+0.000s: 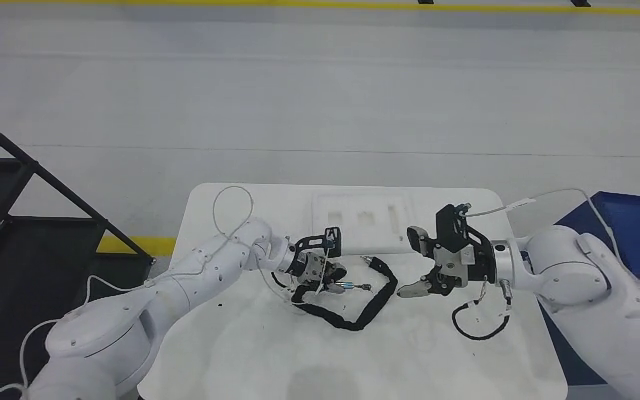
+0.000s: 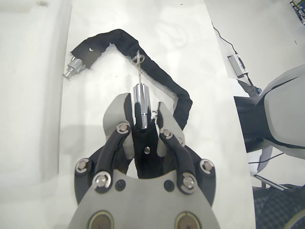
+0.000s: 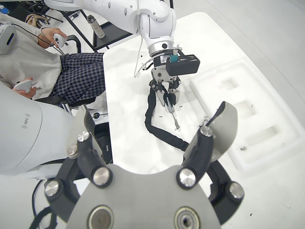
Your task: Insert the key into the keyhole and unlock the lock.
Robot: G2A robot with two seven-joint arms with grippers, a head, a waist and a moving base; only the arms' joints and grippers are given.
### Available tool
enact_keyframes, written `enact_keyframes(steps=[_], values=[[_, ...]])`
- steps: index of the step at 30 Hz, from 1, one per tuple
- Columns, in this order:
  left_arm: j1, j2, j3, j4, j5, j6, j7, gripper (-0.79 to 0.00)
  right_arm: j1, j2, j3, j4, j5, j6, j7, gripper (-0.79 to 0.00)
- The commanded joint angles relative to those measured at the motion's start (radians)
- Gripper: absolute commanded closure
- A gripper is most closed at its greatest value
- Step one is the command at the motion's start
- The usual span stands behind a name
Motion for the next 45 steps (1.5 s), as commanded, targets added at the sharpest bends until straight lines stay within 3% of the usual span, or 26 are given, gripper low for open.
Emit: enact_keyframes(steps=[1,5,10,20,26,35,45], values=[[-0.009,-0.007,-0.005,0.001,-0.01,0.0,-0.006,-0.785,0.003,-0.002,-0.009,0.014,0.006,-0.008,-0.005,-0.785],[-0.03,-0.007,-0.021,-0.025,-0.023,0.0,0.035,-0.785,0.029,-0.01,-0.034,0.051,-0.002,-0.064,-0.017,-0.785],[-0.098,0.023,-0.064,-0.028,0.02,0.0,0.1,-0.785,0.117,-0.035,-0.08,0.153,-0.053,-0.221,-0.085,-0.785],[-0.213,0.099,-0.14,-0.09,0.054,0.0,0.285,-0.785,0.391,-0.086,-0.192,0.34,-0.155,-0.226,-0.201,-0.785],[-0.277,0.139,-0.108,-0.074,0.029,0.0,0.391,-0.785,0.54,-0.096,-0.261,0.443,-0.082,-0.226,-0.178,-0.785],[-0.371,0.188,-0.005,-0.07,-0.056,0.0,0.432,-0.785,0.646,-0.103,-0.328,0.517,-0.027,-0.226,-0.173,-0.785],[-0.374,0.19,-0.001,-0.072,-0.058,0.0,0.435,-0.785,0.646,-0.103,-0.328,0.517,-0.027,-0.226,-0.173,-0.785]])
